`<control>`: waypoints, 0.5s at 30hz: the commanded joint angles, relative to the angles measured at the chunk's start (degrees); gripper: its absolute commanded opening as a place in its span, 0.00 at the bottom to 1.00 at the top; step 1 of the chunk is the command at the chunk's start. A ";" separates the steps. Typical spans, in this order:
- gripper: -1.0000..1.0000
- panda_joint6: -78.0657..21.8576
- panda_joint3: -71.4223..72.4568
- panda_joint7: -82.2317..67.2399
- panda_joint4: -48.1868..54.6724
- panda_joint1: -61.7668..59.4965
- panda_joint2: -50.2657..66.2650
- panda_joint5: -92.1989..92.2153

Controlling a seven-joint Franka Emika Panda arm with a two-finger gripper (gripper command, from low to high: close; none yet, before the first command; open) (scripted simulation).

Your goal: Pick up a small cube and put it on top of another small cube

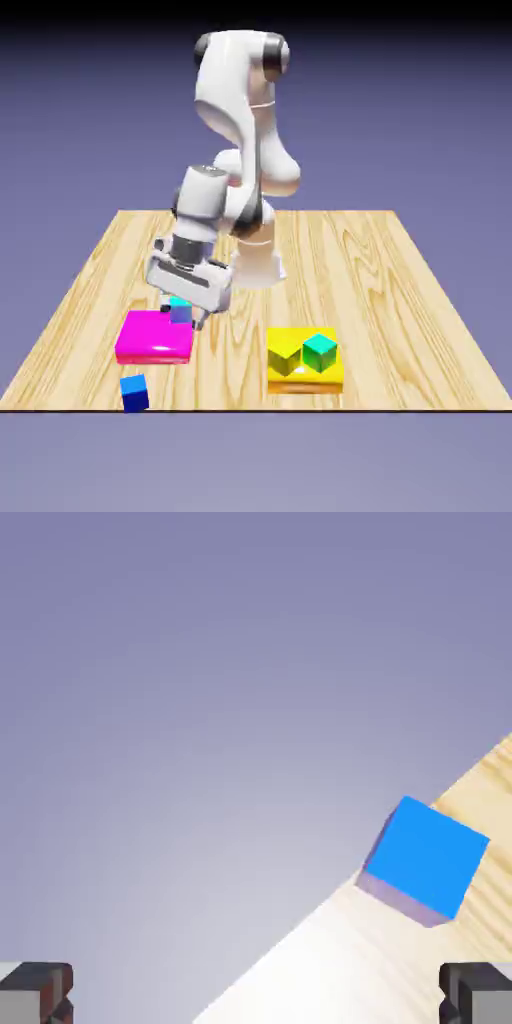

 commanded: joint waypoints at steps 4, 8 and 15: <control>0.50 -2.77 2.63 9.97 4.77 -6.00 7.60 -4.83; 0.50 -5.54 5.26 19.94 9.53 -11.99 15.19 -9.66; 0.50 -2.11 1.14 27.63 15.00 -10.59 25.95 -17.09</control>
